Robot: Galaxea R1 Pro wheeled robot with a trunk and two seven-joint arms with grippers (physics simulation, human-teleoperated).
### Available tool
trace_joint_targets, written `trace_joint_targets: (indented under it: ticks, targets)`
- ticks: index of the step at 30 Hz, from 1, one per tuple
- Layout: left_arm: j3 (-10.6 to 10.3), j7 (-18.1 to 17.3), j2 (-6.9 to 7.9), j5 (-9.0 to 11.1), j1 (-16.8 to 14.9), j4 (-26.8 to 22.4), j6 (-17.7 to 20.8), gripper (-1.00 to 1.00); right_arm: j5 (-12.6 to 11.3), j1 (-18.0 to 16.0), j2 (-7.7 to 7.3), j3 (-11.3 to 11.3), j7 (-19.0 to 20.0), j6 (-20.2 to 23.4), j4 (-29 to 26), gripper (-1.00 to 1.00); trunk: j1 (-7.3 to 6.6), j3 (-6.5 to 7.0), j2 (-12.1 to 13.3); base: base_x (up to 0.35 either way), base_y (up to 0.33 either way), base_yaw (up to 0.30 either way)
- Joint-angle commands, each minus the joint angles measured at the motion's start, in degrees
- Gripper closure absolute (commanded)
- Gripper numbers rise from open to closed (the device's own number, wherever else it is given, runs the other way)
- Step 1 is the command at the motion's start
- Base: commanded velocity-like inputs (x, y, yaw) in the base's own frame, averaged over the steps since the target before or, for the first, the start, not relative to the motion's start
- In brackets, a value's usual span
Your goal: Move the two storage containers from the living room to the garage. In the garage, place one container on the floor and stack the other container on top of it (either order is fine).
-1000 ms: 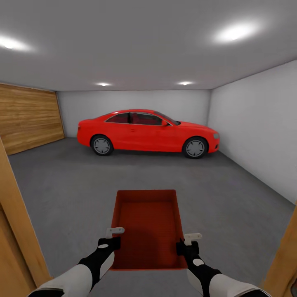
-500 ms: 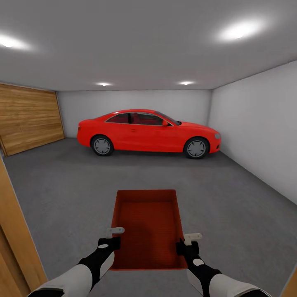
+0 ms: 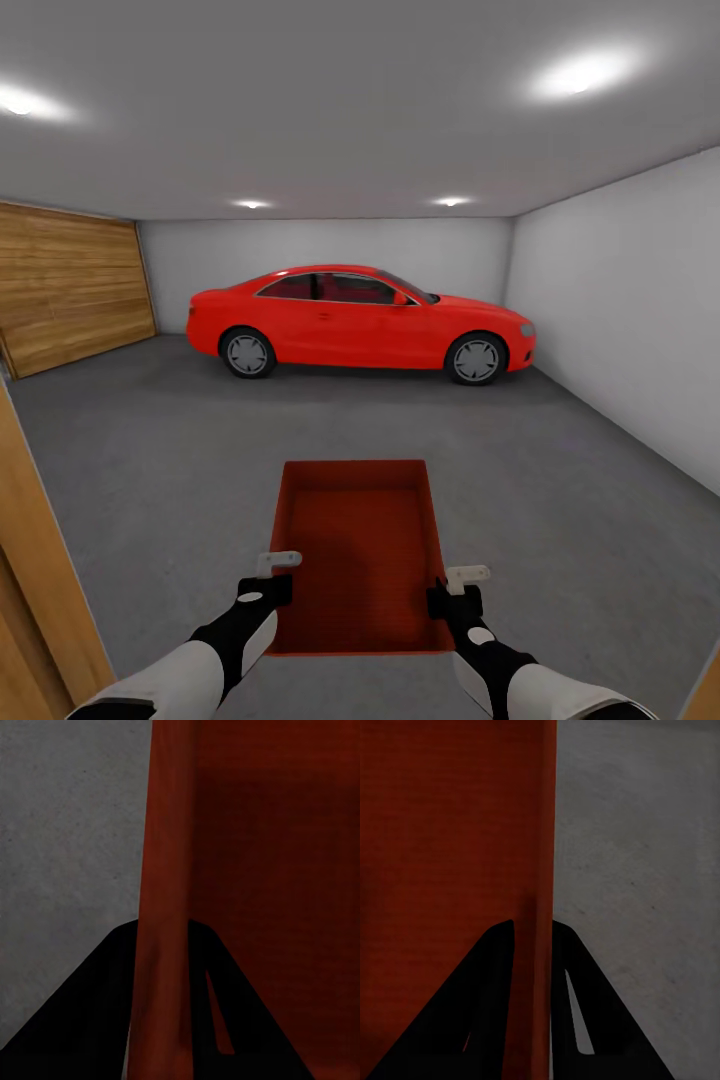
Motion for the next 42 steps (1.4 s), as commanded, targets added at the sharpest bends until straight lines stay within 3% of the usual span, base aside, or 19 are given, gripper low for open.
trace_joint_targets:
  ticks: [1, 30, 42]
  targets:
    - [3.65, 0.80, 2.65, 0.67, -0.09, -1.42, -0.04, 1.00, -0.27, -0.01, 0.01, -1.57, 0.00, -0.10, 0.04, 1.00, 0.01, -0.10, -0.08, 0.000, 0.000, 0.000]
    - [3.65, 0.80, 2.65, 0.68, -0.09, -1.42, -0.04, 1.00, -0.22, 0.01, 0.01, -1.57, 0.00, -0.24, 0.04, 1.00, 0.01, -0.10, -0.08, 0.002, -0.037, 0.000]
    - [3.65, 0.80, 2.65, 0.67, -0.09, -1.42, -0.04, 1.00, -0.20, 0.00, 0.01, -1.57, 0.00, -0.23, 0.04, 1.00, 0.01, -0.10, -0.08, 0.216, 0.000, 0.000]
